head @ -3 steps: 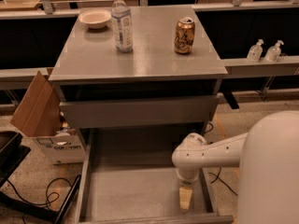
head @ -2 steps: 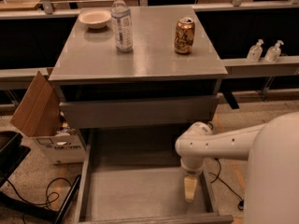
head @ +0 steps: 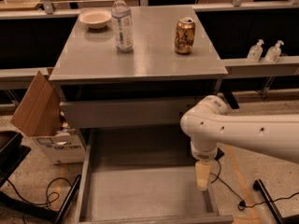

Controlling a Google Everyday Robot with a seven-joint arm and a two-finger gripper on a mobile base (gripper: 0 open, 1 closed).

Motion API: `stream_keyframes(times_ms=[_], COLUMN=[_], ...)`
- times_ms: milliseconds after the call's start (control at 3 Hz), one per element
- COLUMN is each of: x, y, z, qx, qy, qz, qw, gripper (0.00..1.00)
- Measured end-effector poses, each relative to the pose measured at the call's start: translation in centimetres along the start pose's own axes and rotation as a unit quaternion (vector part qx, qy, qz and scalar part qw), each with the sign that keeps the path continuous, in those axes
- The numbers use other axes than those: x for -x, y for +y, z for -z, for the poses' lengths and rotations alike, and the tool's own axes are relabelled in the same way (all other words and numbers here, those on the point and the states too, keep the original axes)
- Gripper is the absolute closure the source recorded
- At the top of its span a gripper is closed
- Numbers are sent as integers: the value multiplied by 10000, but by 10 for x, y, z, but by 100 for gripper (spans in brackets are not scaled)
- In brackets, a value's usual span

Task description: Open middle drawer

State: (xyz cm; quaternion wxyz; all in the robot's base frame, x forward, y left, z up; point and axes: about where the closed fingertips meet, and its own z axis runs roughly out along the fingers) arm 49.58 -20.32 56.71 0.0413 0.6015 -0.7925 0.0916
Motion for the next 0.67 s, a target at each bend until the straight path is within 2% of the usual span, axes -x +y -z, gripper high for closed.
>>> stream_keyframes(times_ms=[333,667], x=[-22,-50], y=[16,24], z=[80,161], qx=[-284,-787], qy=[167,18], qz=[-314,-912], qw=[9990,9927], gripper=[0,0])
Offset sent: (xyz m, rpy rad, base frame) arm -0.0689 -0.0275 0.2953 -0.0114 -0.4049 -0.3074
